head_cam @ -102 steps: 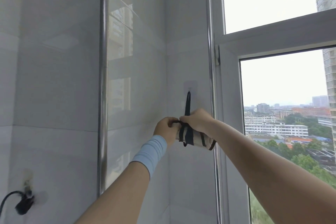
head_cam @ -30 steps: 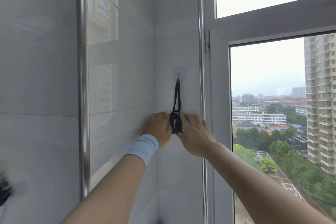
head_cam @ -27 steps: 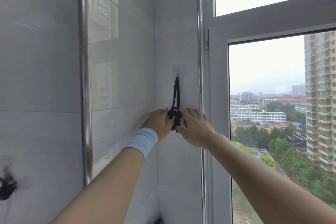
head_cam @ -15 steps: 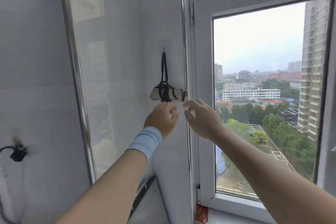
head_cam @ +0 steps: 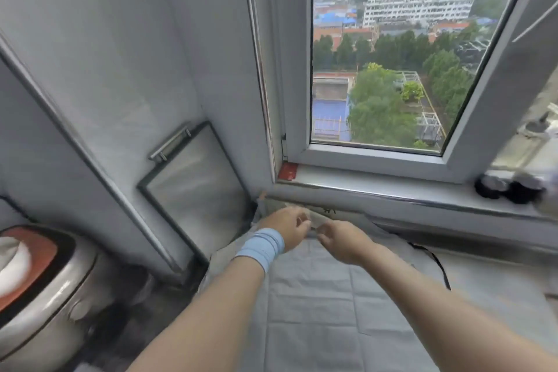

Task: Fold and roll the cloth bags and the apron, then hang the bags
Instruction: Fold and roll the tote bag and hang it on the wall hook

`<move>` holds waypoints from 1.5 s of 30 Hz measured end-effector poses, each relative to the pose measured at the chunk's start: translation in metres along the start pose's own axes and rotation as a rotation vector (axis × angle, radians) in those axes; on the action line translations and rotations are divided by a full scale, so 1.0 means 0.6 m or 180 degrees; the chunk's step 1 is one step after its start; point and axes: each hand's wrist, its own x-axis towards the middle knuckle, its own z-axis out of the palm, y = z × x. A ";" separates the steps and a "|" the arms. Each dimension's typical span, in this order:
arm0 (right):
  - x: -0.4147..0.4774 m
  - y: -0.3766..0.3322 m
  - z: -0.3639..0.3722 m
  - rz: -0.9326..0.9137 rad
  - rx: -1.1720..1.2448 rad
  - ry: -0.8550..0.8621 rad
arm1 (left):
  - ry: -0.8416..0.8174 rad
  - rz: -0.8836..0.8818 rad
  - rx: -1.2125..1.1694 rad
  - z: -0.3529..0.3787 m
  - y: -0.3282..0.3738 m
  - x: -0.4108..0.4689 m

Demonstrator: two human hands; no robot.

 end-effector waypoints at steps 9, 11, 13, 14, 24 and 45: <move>-0.102 0.139 0.253 0.0337 -0.0619 -0.1391 | -0.1348 -0.0529 0.0703 0.263 -0.070 -0.061; -0.118 0.180 0.258 0.0363 -0.0749 -0.1450 | -0.1361 -0.0498 0.0956 0.287 -0.078 -0.069; -0.133 0.220 0.250 0.0422 -0.0902 -0.1270 | -0.1397 -0.0509 0.1129 0.306 -0.083 -0.069; -0.139 0.237 0.244 0.0496 -0.0969 -0.1164 | -0.1502 -0.0525 0.1149 0.316 -0.083 -0.069; -0.135 0.167 0.263 -0.0245 -0.1173 -0.0497 | -0.0963 -0.0627 0.0247 0.354 -0.063 -0.069; -0.287 0.025 0.362 -0.1227 -0.0414 -0.0167 | 0.0135 -0.2392 -0.1324 0.287 -0.224 -0.329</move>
